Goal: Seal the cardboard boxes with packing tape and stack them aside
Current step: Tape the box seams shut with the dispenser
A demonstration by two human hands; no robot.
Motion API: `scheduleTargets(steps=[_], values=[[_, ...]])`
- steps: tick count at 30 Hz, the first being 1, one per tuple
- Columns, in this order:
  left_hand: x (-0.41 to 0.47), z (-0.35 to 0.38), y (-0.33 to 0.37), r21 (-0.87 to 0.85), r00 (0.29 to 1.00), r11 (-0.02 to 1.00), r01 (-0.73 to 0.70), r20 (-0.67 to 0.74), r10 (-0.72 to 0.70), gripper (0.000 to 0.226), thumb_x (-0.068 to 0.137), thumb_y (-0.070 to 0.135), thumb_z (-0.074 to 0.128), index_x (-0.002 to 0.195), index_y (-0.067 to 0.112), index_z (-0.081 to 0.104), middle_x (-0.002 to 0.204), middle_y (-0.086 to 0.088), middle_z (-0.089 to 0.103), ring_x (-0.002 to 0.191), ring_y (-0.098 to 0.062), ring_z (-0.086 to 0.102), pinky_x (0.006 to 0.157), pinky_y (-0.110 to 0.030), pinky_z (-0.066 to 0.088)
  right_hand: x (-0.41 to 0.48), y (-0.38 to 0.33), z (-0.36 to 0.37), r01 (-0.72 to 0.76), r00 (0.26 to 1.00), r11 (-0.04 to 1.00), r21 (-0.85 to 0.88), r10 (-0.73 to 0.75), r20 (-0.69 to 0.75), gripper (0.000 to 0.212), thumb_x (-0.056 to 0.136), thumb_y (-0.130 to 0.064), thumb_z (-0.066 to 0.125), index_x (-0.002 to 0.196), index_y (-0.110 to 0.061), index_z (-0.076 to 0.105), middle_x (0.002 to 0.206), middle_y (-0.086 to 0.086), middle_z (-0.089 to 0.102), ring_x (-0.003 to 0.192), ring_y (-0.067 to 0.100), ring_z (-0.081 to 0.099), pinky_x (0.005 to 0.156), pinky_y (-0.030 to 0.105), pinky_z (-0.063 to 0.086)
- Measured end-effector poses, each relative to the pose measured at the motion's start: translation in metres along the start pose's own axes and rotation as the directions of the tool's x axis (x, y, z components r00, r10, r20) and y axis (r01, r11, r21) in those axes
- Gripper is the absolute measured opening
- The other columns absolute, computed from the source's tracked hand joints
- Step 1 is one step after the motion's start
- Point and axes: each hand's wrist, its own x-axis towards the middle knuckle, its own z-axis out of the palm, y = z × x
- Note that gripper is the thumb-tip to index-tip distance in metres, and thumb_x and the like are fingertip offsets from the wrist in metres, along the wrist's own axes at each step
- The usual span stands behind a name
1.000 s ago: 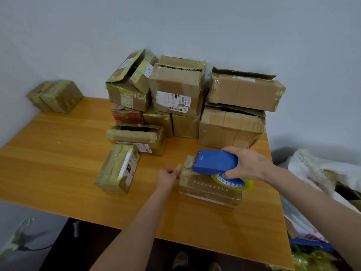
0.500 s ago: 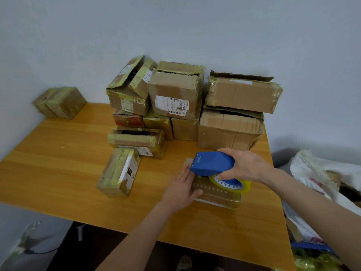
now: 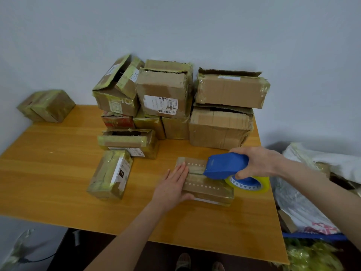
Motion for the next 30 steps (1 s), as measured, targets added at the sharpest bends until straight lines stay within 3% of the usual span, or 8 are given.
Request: scheduleTargets(steps=[10,14,18,24,30], values=[[-0.005,-0.011,-0.015,0.097,1.000,0.995,-0.010,-0.021,0.012,0.085,0.092,0.059,0.039,0.152,0.020,-0.007,0.160,0.002,-0.009,0.147,-0.012,-0.008,0.121,-0.038,-0.004,-0.004,-0.026,0.010,0.016,0.999,0.991,-0.134,-0.021,-0.041,0.074,0.071,-0.064,0.068,0.135,-0.042,0.040,0.110,-0.012,0.058,0.096,0.015,0.054,0.081,0.035,0.053],[-0.004,-0.012,-0.001,0.111,0.997,0.993,-0.046,-0.058,0.053,0.090,0.092,0.056,0.042,0.149,0.017,-0.017,0.154,0.001,-0.022,0.142,-0.014,-0.020,0.119,-0.040,-0.010,-0.006,-0.032,0.011,0.012,0.999,0.984,-0.176,-0.019,-0.038,0.078,0.068,-0.076,0.063,0.134,-0.042,0.040,0.103,-0.016,0.054,0.091,0.013,0.050,0.078,0.032,0.051],[0.000,-0.006,0.009,0.101,0.993,0.989,-0.110,-0.025,0.113,0.082,0.096,0.054,0.034,0.142,0.019,-0.023,0.156,-0.001,-0.023,0.138,-0.013,-0.027,0.119,-0.036,-0.009,-0.009,-0.037,0.011,0.001,0.997,0.980,-0.197,-0.015,-0.069,0.071,0.074,-0.070,0.062,0.135,-0.043,0.039,0.102,-0.015,0.051,0.091,0.013,0.049,0.073,0.030,0.047],[0.003,-0.002,0.004,0.108,0.994,0.988,-0.107,-0.018,0.110,0.079,0.097,0.053,0.033,0.142,0.019,-0.023,0.152,0.001,-0.026,0.139,-0.012,-0.025,0.118,-0.033,-0.011,-0.019,-0.019,0.010,-0.012,0.999,1.000,-0.008,0.012,-0.043,0.067,0.073,-0.056,0.072,0.132,-0.042,0.043,0.110,-0.011,0.056,0.098,0.016,0.055,0.083,0.035,0.052],[0.004,0.002,0.002,0.095,0.992,0.990,-0.109,-0.053,0.114,0.080,0.097,0.050,0.038,0.142,0.020,-0.022,0.153,0.003,-0.023,0.143,-0.012,-0.019,0.115,-0.030,-0.012,-0.042,0.021,0.019,-0.057,0.998,0.981,0.188,0.053,0.027,0.051,0.075,-0.039,0.077,0.118,-0.042,0.049,0.101,-0.016,0.059,0.091,0.010,0.058,0.077,0.023,0.047]])
